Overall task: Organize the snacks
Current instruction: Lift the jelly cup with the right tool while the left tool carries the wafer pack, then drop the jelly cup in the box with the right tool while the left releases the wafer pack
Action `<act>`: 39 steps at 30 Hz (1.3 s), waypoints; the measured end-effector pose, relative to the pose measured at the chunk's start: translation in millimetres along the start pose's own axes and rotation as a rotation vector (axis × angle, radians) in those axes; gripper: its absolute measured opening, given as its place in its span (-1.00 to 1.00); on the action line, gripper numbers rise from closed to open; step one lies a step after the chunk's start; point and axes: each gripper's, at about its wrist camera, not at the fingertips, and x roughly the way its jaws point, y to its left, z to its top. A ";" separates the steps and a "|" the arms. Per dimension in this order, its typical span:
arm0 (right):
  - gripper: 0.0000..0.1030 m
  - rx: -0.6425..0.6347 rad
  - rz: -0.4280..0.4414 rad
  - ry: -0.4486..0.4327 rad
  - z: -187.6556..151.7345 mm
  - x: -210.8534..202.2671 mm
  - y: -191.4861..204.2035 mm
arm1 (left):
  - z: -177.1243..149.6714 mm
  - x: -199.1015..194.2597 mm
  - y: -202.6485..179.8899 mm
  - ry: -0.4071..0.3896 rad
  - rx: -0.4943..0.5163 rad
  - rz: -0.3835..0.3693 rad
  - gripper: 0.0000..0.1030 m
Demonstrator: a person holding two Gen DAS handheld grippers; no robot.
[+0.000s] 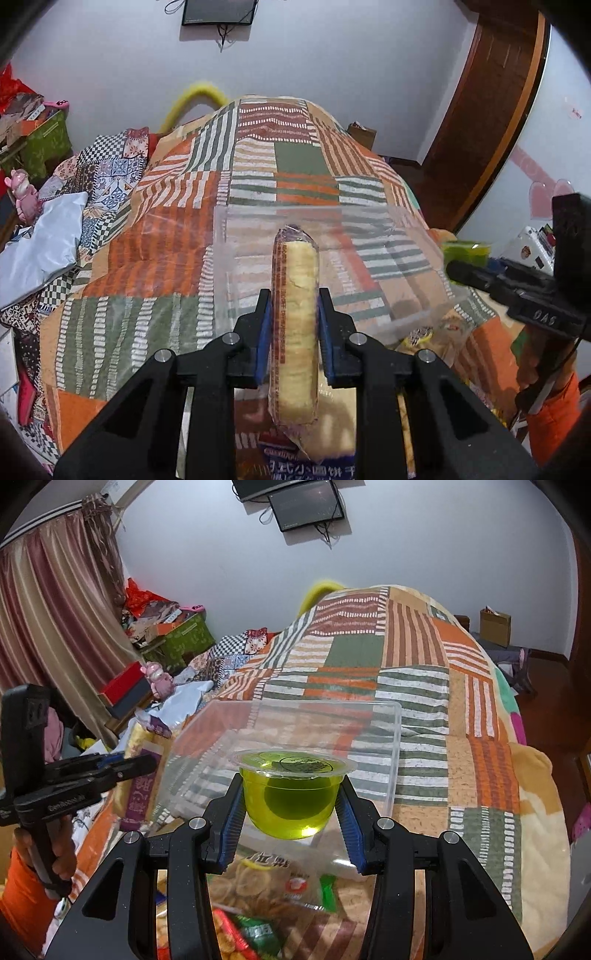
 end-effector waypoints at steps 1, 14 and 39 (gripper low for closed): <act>-0.16 0.000 -0.003 0.004 0.6 2.6 -0.7 | 2.6 1.5 -1.2 -0.001 0.001 -0.003 -0.57; -0.15 -0.035 -0.034 0.107 0.4 40.5 -2.2 | 14.6 46.0 -17.1 0.084 0.040 0.000 -0.57; -0.11 -0.103 -0.071 0.168 -6.1 52.7 8.4 | 0.6 58.3 -21.7 0.139 0.084 0.028 -0.14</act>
